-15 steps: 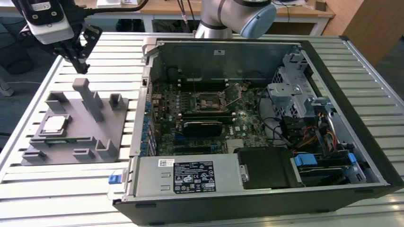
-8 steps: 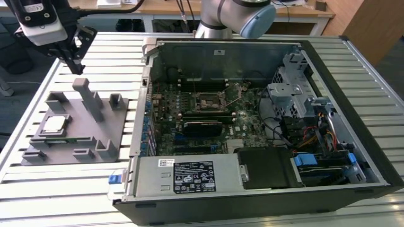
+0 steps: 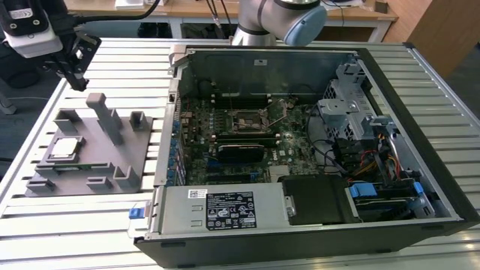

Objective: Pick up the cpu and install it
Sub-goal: 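Reach for the cpu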

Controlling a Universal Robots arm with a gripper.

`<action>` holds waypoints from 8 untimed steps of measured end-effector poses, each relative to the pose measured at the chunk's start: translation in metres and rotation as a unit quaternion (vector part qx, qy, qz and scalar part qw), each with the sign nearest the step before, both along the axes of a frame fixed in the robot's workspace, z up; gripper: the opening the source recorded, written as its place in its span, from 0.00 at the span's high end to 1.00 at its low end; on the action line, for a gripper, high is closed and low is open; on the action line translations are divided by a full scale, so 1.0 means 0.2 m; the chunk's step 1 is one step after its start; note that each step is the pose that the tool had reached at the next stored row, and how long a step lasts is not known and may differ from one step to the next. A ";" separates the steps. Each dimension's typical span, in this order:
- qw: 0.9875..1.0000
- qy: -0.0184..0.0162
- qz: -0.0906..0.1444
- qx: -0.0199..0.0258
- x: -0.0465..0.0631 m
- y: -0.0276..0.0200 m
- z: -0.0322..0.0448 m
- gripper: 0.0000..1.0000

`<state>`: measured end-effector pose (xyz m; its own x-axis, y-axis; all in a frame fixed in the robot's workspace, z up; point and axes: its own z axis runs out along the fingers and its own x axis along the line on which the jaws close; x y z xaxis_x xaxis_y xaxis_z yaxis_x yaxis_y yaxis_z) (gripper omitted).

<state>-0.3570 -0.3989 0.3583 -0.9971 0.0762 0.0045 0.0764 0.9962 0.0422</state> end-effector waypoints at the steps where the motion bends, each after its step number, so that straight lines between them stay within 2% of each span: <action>1: 1.000 0.000 0.000 0.000 -0.01 0.000 -0.002 0.89; 8: 1.000 0.001 0.000 0.000 -0.06 0.000 -0.013 0.89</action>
<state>-0.3699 -0.3989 0.3556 -0.9971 0.0762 0.0075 0.0764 0.9962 0.0420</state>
